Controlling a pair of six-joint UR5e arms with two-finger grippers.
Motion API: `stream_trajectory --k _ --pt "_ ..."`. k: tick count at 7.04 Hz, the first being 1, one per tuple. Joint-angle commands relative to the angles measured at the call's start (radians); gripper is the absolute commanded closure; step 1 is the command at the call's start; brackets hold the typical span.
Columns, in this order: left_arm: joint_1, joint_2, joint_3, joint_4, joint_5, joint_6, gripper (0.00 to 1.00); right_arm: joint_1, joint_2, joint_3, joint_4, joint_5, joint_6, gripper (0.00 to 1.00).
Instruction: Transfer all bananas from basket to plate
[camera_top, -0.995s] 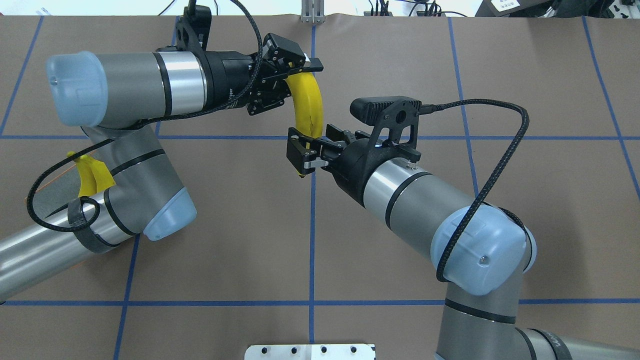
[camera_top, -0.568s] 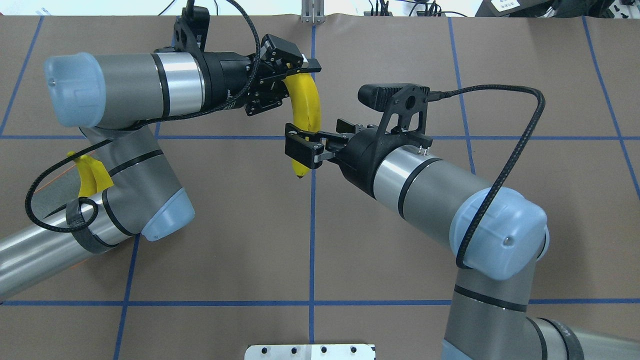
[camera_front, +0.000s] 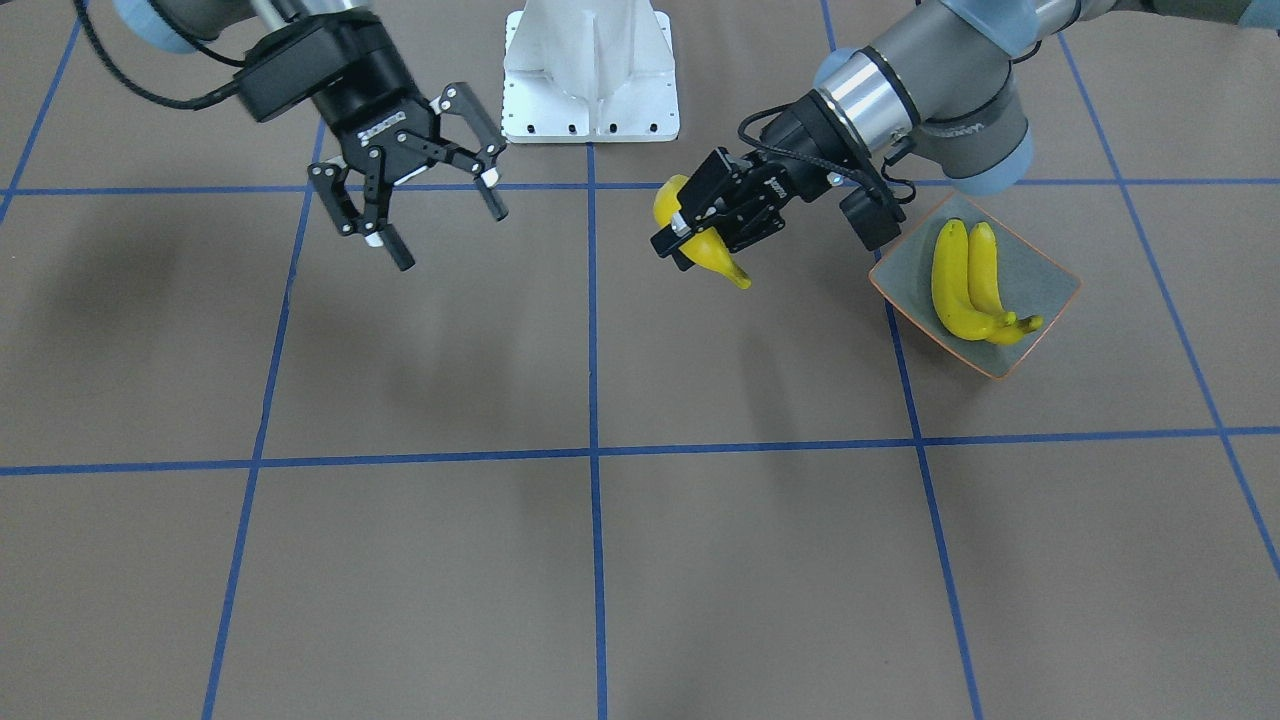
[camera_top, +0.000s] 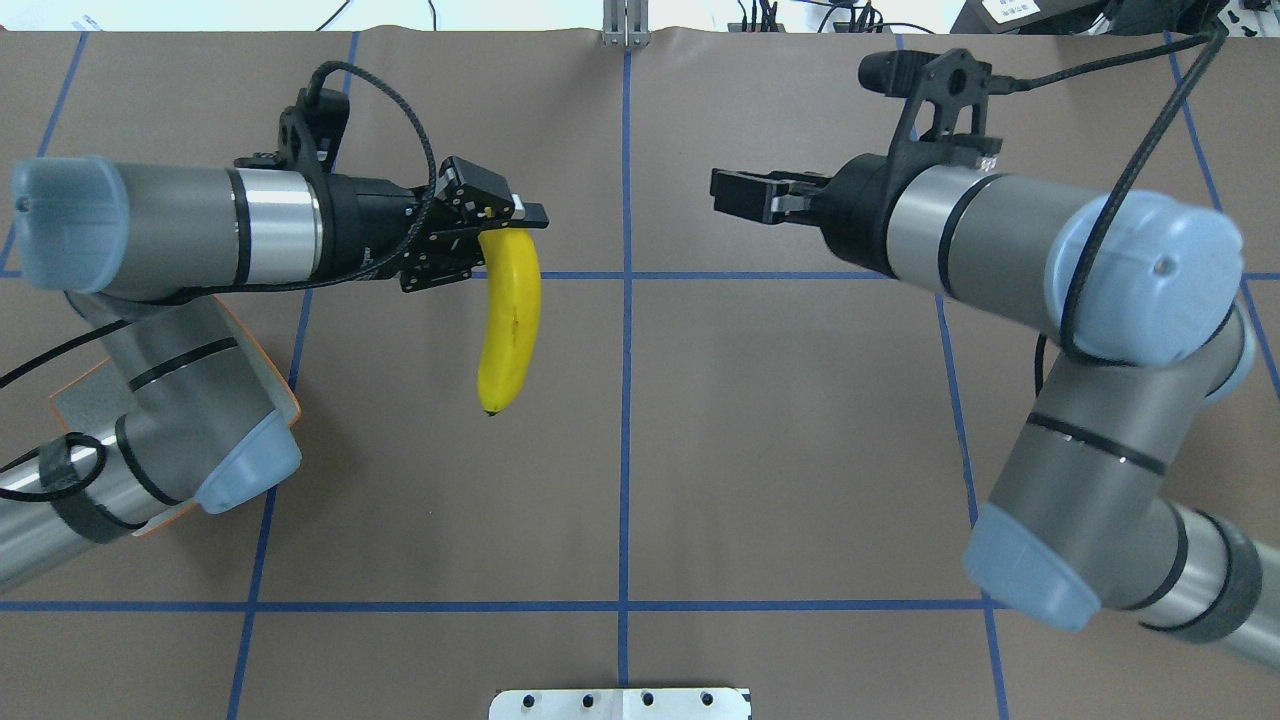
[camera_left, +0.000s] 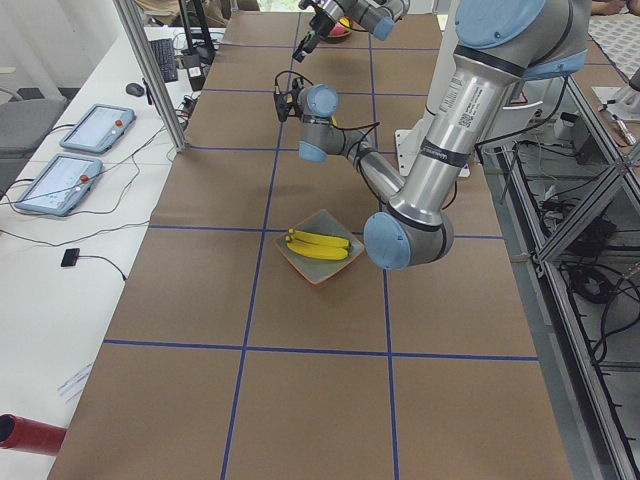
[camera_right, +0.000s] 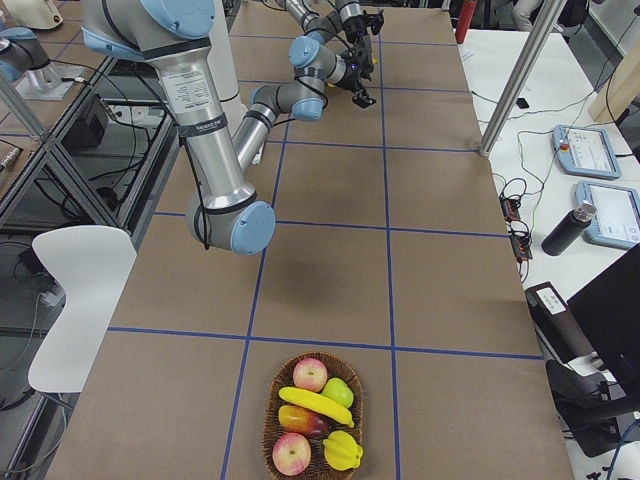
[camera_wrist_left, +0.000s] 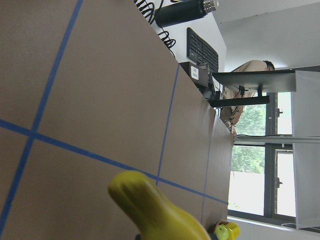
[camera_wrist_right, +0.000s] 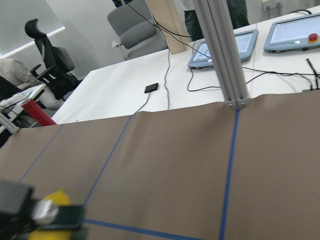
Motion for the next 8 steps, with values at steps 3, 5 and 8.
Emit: stream_trajectory --k 3,5,8 --pt "-0.051 0.278 -0.057 0.077 -0.042 0.271 1.00 0.401 -0.113 -0.157 -0.155 0.421 -0.290 0.00" --pt "-0.074 0.319 -0.057 0.215 -0.026 0.434 1.00 0.534 -0.223 -0.208 -0.148 0.510 -0.531 0.00" --pt "-0.090 0.335 -0.071 0.419 -0.019 0.539 1.00 0.579 -0.247 -0.238 -0.146 0.537 -0.598 0.00"
